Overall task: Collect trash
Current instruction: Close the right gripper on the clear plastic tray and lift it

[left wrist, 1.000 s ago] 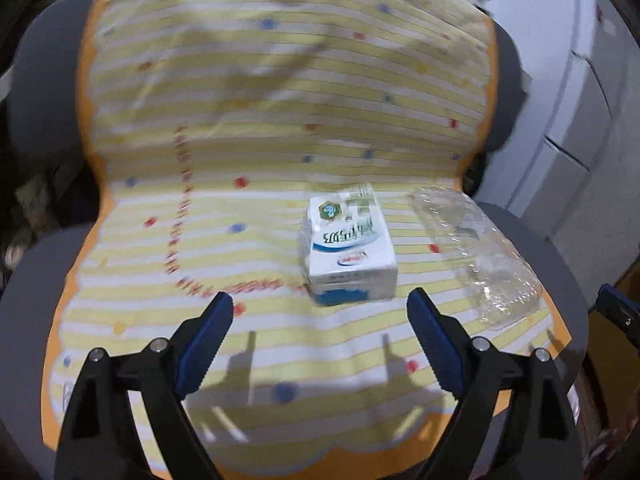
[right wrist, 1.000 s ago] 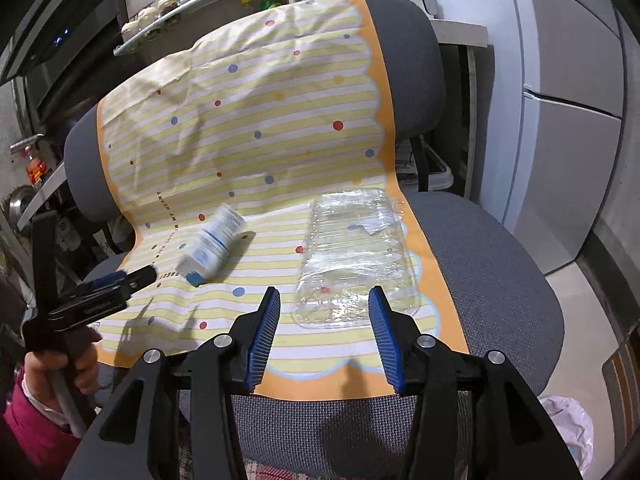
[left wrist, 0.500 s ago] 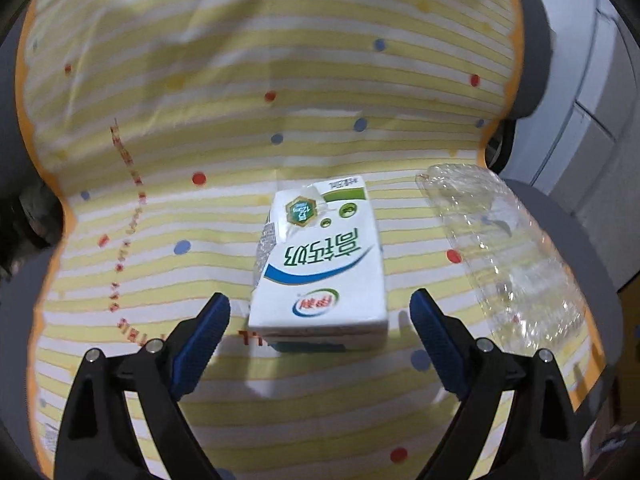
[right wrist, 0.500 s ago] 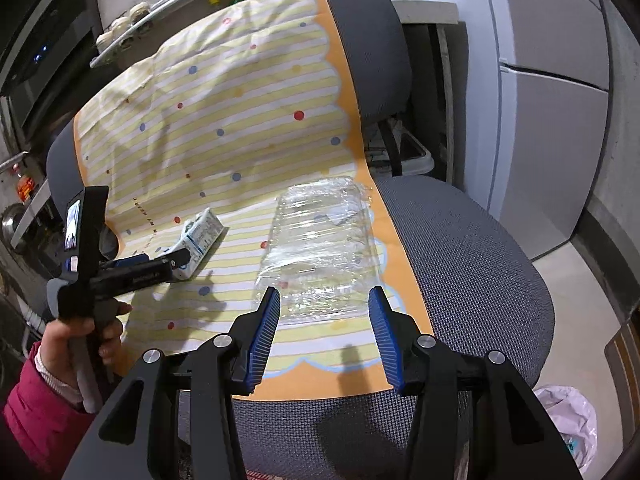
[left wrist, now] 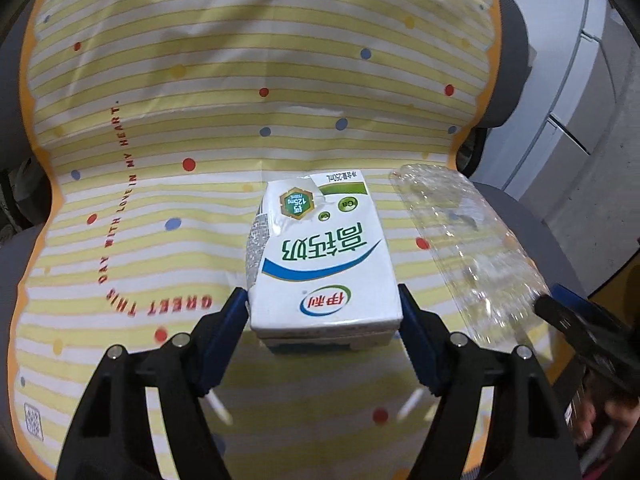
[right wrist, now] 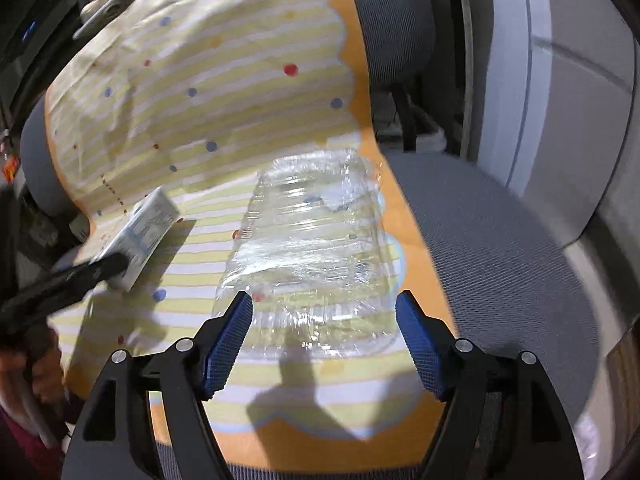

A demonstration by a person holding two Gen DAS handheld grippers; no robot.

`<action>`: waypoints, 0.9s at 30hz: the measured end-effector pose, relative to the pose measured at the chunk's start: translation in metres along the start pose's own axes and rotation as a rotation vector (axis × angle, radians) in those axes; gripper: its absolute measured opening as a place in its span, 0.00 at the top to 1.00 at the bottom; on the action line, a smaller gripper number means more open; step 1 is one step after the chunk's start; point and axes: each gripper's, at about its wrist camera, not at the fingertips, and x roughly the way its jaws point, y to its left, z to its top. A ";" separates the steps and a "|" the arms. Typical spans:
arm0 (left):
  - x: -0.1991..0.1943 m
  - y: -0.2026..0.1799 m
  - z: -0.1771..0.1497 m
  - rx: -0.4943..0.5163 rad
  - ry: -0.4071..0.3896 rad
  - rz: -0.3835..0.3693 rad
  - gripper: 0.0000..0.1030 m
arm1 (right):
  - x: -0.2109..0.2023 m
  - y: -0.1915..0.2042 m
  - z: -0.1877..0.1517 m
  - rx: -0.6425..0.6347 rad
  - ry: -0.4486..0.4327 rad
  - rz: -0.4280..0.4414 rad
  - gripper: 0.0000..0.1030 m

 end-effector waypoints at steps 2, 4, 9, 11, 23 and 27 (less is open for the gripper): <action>-0.005 0.001 -0.003 -0.001 0.001 0.006 0.31 | 0.011 -0.001 0.001 0.011 0.038 0.003 0.29; -0.011 0.003 -0.007 -0.010 0.003 0.005 0.31 | 0.008 -0.001 -0.002 0.026 0.051 0.026 0.32; -0.024 0.005 -0.012 -0.019 0.002 -0.003 0.31 | -0.022 0.011 -0.020 -0.035 0.106 0.040 0.43; -0.033 0.003 -0.016 -0.009 -0.008 -0.007 0.31 | -0.037 0.012 -0.031 -0.042 0.123 0.038 0.43; -0.070 -0.044 -0.058 0.064 -0.027 -0.074 0.30 | -0.121 -0.001 -0.115 -0.072 0.140 -0.154 0.39; -0.075 -0.055 -0.073 0.078 -0.024 -0.082 0.30 | -0.134 -0.014 -0.134 -0.031 0.060 -0.064 0.27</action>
